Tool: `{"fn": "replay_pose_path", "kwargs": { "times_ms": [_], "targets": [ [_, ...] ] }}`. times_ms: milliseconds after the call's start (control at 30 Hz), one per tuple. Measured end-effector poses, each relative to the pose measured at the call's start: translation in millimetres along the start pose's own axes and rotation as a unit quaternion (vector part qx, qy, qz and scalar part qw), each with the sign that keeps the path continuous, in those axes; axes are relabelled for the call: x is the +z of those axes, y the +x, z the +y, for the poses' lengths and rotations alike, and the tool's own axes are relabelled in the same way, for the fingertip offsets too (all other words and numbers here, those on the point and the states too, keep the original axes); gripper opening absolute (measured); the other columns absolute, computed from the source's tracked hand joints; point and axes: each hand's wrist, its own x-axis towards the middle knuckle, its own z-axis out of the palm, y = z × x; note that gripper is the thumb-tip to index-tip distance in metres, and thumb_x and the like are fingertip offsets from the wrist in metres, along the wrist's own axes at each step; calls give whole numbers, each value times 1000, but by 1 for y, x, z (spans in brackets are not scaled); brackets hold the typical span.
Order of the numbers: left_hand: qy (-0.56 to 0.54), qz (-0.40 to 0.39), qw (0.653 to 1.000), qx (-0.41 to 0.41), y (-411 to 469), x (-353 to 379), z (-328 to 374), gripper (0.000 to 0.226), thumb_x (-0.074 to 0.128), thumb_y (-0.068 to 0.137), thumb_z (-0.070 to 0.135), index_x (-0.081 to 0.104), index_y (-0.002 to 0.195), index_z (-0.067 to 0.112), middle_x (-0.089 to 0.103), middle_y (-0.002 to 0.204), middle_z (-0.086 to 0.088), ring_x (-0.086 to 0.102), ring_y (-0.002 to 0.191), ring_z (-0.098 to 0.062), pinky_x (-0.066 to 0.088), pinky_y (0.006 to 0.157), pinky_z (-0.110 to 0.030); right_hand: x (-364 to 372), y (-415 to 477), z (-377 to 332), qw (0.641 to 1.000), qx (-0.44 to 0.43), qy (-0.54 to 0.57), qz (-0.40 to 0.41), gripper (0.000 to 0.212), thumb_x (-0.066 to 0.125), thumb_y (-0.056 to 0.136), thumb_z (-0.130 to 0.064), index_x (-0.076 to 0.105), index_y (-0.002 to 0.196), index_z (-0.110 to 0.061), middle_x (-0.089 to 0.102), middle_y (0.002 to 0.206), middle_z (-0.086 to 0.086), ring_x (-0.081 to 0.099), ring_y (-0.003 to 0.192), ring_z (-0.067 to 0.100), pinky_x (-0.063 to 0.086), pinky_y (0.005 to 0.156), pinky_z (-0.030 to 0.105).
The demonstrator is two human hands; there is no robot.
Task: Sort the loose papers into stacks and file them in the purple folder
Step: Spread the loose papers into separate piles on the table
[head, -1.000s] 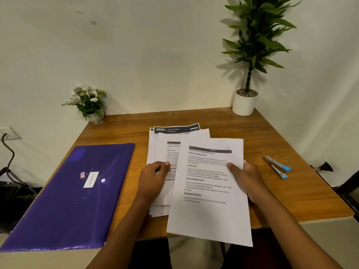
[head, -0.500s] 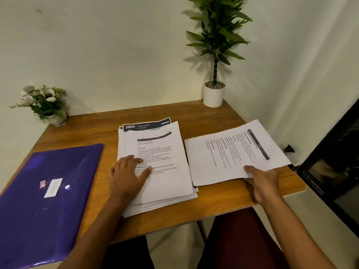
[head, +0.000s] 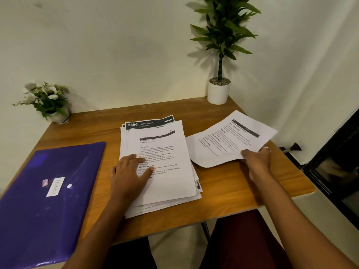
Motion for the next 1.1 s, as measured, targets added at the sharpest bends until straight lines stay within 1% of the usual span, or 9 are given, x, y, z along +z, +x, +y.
{"fn": "replay_pose_path", "kwargs": {
  "times_ms": [233,467,633,800,933,967,1033,1067,1100],
  "targets": [
    [4,6,1000,1,-1,-1,3,53,50,91,71,60,129,35,47,152,5,35,144,-19,23,118,-56,31,11,-9,1000,-20,1,12,47,67,93,0,48,133,-15,63,114,-4,65,88,8,55,58,16],
    [6,8,1000,7,-1,0,1,59,42,89,76,60,128,36,48,151,5,36,143,-18,23,117,-54,31,15,-16,999,-19,46,13,51,68,91,3,47,134,-17,66,121,1,70,99,18,64,75,32],
    [6,6,1000,6,-1,1,0,63,38,88,78,60,129,36,48,151,5,36,143,-18,24,117,-55,5,-18,-4,996,-70,12,61,54,68,93,-2,44,137,-21,65,122,-2,69,101,15,59,66,20],
    [4,7,1000,11,-1,3,-2,64,37,87,78,60,128,35,48,150,4,37,142,-19,25,117,-56,-26,-58,14,983,-136,-15,119,73,63,91,7,30,148,-26,60,134,0,63,109,9,56,76,18],
    [-1,6,1000,11,0,3,-2,65,37,87,79,60,129,34,48,151,3,37,142,-20,26,117,-56,-28,-73,20,981,-151,-47,113,102,62,89,13,4,158,-33,45,143,0,61,109,5,53,63,8],
    [-1,5,1000,11,-1,3,-2,66,37,87,79,60,130,34,48,151,2,37,143,-21,25,117,-56,-27,-76,22,977,-155,-81,120,109,65,87,12,-4,159,-32,31,156,2,56,122,12,56,68,12],
    [-1,3,1000,11,-1,3,0,66,37,87,79,60,130,34,48,152,2,36,144,-21,25,117,-56,-23,-80,27,948,-180,-216,152,114,71,85,5,-10,160,-25,-3,168,4,24,151,28,52,103,38],
    [-1,4,1000,11,-2,2,1,66,37,87,79,60,130,34,47,152,2,36,144,-21,25,117,-56,-22,-81,31,919,-203,-297,161,110,72,85,-2,-6,161,-20,-10,169,5,5,156,32,31,121,49],
    [-2,3,1000,11,-2,1,1,66,37,87,79,60,130,34,47,152,2,36,144,-20,24,117,-55,-19,-82,35,886,-240,-367,153,103,72,87,-10,3,162,-18,-10,169,6,-8,156,31,10,125,52]
  ]
}}
